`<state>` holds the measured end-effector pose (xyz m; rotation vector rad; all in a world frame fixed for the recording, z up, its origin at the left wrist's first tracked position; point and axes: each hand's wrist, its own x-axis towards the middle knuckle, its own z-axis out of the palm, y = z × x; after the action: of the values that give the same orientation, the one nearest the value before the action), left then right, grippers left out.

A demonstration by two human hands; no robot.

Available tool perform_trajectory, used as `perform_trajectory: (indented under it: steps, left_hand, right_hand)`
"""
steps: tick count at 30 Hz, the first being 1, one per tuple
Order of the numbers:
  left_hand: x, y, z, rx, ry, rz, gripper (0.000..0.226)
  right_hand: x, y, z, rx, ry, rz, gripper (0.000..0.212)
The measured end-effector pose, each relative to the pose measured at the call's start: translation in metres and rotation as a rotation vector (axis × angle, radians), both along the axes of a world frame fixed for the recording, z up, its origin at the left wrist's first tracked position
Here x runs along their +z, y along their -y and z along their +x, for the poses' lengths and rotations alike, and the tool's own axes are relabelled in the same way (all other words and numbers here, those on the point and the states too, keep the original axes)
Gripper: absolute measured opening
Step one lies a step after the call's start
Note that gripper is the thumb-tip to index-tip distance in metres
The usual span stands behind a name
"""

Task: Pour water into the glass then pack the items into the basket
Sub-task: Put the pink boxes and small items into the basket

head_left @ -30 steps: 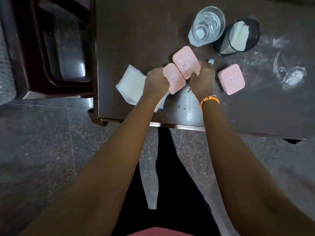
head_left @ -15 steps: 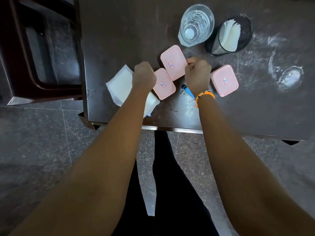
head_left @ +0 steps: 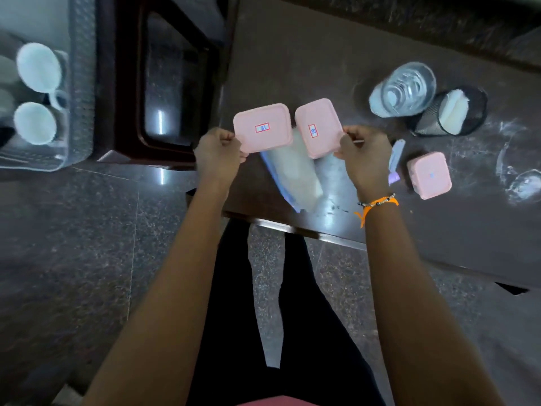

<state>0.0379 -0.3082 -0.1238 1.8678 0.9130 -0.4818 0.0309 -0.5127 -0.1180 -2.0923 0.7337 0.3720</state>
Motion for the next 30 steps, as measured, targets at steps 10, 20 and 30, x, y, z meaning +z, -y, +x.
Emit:
perform_trajectory:
  steps: [10, 20, 30]
  left_hand:
    - [0.079, -0.171, 0.037, 0.455, 0.215, -0.114, 0.023]
    - [0.079, -0.238, 0.121, 0.565, 0.175, -0.088, 0.038]
    - [0.048, -0.249, 0.172, 0.244, -0.074, 0.073, 0.035]
  right_hand:
    - [0.051, -0.175, 0.074, 0.161, 0.106, 0.355, 0.016]
    - [0.054, -0.287, 0.128, 0.108, 0.125, 0.368, 0.014]
    - [0.041, -0.316, 0.150, 0.007, 0.102, 0.347, 0.006]
